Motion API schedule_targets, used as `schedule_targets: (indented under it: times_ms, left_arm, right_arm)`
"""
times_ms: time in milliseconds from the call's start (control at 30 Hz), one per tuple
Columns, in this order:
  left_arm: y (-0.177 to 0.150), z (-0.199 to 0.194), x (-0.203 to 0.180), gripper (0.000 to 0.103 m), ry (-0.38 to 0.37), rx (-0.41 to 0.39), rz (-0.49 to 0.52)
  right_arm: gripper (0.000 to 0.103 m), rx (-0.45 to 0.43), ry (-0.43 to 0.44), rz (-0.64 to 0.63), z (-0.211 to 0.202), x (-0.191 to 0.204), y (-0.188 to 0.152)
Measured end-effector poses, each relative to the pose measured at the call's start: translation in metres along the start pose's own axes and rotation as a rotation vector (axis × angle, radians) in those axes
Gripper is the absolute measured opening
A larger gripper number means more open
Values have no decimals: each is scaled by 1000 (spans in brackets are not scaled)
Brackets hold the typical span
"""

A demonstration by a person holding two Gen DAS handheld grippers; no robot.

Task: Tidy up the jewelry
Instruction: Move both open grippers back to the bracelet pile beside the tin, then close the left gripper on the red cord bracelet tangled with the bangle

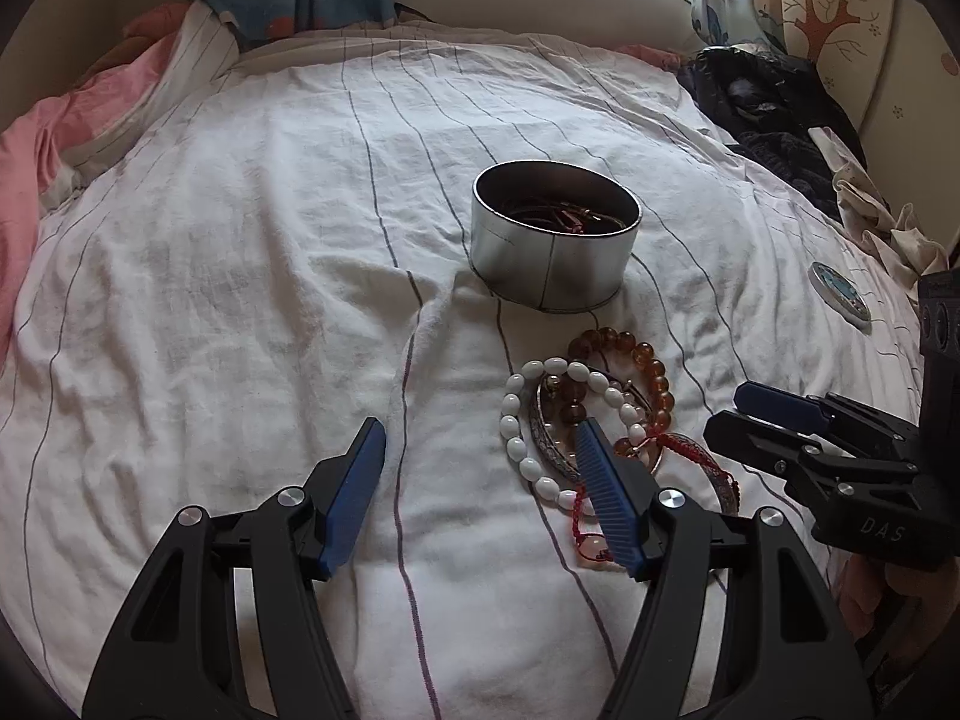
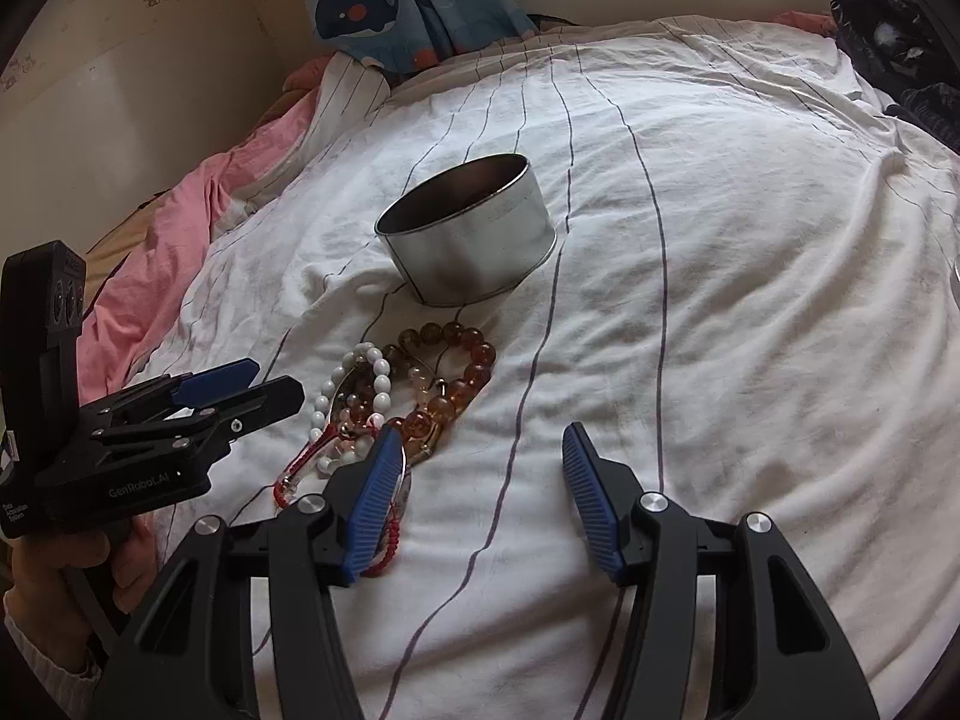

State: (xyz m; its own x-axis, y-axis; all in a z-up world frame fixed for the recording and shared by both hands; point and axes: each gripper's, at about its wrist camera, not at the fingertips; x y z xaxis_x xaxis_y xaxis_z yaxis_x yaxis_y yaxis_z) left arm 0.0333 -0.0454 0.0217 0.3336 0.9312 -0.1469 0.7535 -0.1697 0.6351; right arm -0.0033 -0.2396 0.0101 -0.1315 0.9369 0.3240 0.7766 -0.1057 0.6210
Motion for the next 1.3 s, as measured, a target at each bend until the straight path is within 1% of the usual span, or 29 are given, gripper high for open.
schedule_targets:
  times_ms: [100, 167, 267, 367, 433, 467, 500, 533, 600, 667, 733, 900, 933, 967, 1000, 1033, 1100, 1200, 1300]
  left_arm:
    - [-3, 0, -13, 63, 8, 2, 62]
    - [-3, -1, -15, 63, 18, 2, 73]
    - [-1, -6, -7, 63, 3, -1, 42]
    - [2, -10, 3, 62, -61, 13, 0]
    - [2, -12, 7, 62, -95, 15, -9]
    - [3, -13, 7, 62, -105, 16, -7]
    - [3, -12, 5, 63, -110, 20, -1]
    - [2, -12, 3, 62, -109, 26, 10]
    - [1, -10, -2, 63, -113, 40, 34]
    - [-1, -9, -8, 63, -134, 54, 55]
    - [-4, -6, -16, 63, -159, 83, 84]
    - [-13, 3, -34, 62, -180, 133, 146]
    - [-14, 4, -35, 52, -184, 135, 150]
    - [-15, 4, -36, 45, -192, 142, 150]
    - [-15, 5, -36, 34, -200, 151, 150]
    - [-16, 5, -35, 25, -203, 154, 151]
    - [-16, 3, -34, 17, -210, 157, 152]
    - [-13, -6, -30, 16, -225, 144, 140]
    - [-10, -13, -22, 16, -233, 140, 110]
  right_arm:
    - [54, 2, 23, 0, -3, 1, 0]
    - [51, 2, 50, -15, -5, 4, 0]
    - [46, 25, 80, -61, -3, 14, -2]
    - [39, 53, 92, -112, 0, 25, -6]
    - [27, 73, 86, -138, 2, 29, -10]
    - [24, 77, 80, -152, 3, 31, -12]
    - [16, 76, 74, -163, 2, 32, -12]
    - [13, 69, 66, -171, 1, 33, -12]
    - [13, 51, 63, -164, -3, 32, -10]
    - [12, 35, 53, -156, -6, 29, -9]
    - [7, 32, 51, -152, -6, 27, -8]
    - [7, 14, 43, -137, -9, 22, -5]
    - [7, 9, 44, -131, -11, 20, -4]
    - [7, 6, 48, -125, -11, 19, -3]
    - [7, 2, 54, -117, -12, 17, -2]
    - [7, 2, 59, -112, -13, 16, -1]
    - [7, 1, 60, -106, -12, 15, 0]
    - [7, 6, 64, -89, -11, 12, 0]
    - [7, 25, 98, -62, -8, 9, 1]
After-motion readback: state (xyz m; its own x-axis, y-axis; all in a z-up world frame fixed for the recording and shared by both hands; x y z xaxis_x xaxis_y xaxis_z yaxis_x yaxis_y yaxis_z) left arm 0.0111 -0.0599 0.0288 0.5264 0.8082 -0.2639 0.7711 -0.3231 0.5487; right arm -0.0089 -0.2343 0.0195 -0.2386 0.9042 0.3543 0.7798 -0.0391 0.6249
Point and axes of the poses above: each gripper's, at about its wrist camera, not at the fingertips, and z roughly the way its jaws point, x to its left, y to its top
